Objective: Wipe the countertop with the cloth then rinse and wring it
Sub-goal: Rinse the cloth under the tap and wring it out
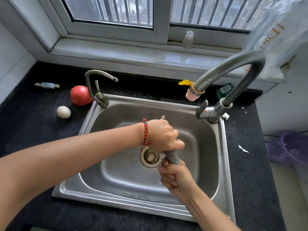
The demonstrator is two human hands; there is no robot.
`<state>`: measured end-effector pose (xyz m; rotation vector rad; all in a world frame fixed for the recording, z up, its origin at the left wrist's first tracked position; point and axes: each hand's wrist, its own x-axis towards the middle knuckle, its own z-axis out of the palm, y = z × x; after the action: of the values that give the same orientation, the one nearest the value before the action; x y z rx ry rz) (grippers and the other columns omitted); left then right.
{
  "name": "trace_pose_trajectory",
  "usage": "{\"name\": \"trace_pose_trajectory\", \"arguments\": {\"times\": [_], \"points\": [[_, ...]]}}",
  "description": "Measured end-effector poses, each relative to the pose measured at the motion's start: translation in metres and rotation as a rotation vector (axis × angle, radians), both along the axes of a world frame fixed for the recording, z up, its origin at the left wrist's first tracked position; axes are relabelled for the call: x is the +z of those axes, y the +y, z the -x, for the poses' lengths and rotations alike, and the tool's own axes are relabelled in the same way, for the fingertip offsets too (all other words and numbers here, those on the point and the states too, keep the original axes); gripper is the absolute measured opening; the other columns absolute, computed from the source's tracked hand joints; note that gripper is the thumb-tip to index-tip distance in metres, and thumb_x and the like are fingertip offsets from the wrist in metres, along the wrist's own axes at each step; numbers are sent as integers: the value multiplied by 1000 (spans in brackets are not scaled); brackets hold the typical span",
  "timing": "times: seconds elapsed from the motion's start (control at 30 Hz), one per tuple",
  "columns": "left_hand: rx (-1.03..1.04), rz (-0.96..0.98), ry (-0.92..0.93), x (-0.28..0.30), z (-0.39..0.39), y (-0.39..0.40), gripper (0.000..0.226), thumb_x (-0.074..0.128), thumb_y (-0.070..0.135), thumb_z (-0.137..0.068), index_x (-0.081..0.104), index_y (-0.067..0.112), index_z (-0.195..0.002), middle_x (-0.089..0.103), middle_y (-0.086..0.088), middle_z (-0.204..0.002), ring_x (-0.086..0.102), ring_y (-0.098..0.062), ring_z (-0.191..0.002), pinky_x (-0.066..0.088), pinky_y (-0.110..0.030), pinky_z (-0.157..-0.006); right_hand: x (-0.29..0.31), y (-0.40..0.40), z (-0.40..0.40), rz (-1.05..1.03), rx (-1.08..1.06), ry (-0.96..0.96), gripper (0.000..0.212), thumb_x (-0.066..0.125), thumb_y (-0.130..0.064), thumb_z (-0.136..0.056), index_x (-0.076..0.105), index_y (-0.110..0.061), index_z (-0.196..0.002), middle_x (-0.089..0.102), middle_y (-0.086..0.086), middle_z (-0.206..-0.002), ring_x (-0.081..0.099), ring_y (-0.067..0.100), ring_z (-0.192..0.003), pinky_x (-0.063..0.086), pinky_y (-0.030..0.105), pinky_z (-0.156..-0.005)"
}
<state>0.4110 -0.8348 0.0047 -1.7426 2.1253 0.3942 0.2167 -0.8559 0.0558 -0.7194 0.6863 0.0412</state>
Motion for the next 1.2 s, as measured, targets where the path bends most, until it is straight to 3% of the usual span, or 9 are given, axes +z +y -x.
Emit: {"name": "trace_pose_trajectory", "arguments": {"times": [0.13, 0.23, 0.47, 0.57, 0.67, 0.8, 0.97, 1.1, 1.2], "points": [[-77, 135, -19, 74, 19, -5, 21, 35, 21, -67, 56, 22, -63, 30, 7, -51, 19, -14, -42, 10, -21, -44, -1, 8, 0, -76, -46, -11, 23, 50, 6, -57, 48, -16, -52, 27, -7, -33, 18, 3, -23, 11, 10, -32], [-235, 364, 39, 52, 22, 1, 12, 42, 14, -62, 48, 15, -71, 35, 1, -45, 21, -18, -34, 18, -15, -38, -2, 13, 1, -128, -62, -21, 23, 52, 6, -56, 49, -16, -52, 27, -7, -33, 19, 2, -23, 12, 9, -31], [-268, 357, -202, 25, 22, 10, 21, 42, 17, -70, 61, 22, -61, 45, 9, -48, 19, -13, -44, 11, -23, -48, -8, 15, 1, -146, -48, -28, 22, 59, 2, -49, 46, -15, -56, 28, -7, -34, 19, 2, -24, 12, 11, -30], [-164, 457, -34, 39, 27, 16, 14, 44, 18, -64, 56, 18, -59, 47, 2, -47, 30, -15, -32, 14, -18, -42, -12, 0, -2, 30, 55, 80, 21, 55, 4, -58, 46, -15, -57, 27, -7, -36, 18, 4, -27, 13, 11, -30], [16, 510, 51, 41, 38, 22, 9, 54, 27, -60, 56, 18, -61, 51, 0, -51, 48, -16, -33, 19, -16, -38, -13, -25, -6, 480, 305, 214, 19, 64, 3, -66, 56, -14, -67, 35, -9, -38, 26, 5, -33, 19, 17, -35], [648, 300, 293, 24, 63, 38, 24, 62, 29, -73, 57, 11, -87, 67, -12, -87, 64, -37, -80, 48, -36, -63, -12, -58, -2, 950, 396, 265, 48, 78, -7, -63, 59, -27, -102, 61, -10, -78, 55, 2, -65, 42, 8, -52], [1234, 286, 575, 23, 85, 50, 23, 63, 38, -68, 53, 18, -74, 69, -13, -88, 60, -38, -90, 51, -35, -74, -12, -63, 5, 527, 12, 363, 34, 60, -29, -86, 52, -16, -117, 60, 4, -86, 57, 12, -54, 44, 18, -43], [1189, 395, 472, 25, 105, 52, 29, 63, 37, -71, 61, 18, -92, 66, -6, -96, 62, -33, -92, 52, -36, -72, -9, -37, -9, 471, -7, 441, 34, 58, -44, -84, 54, -11, -89, 50, 3, -63, 44, 9, -40, 32, 19, -37], [1090, 606, 422, 26, 116, 57, 31, 68, 42, -53, 65, 16, -71, 53, -3, -76, 59, -26, -68, 49, -29, -58, -3, -34, -17, 549, -105, 382, 26, 71, -29, -77, 52, -11, -73, 47, 1, -55, 39, 9, -40, 31, 18, -35]]}}
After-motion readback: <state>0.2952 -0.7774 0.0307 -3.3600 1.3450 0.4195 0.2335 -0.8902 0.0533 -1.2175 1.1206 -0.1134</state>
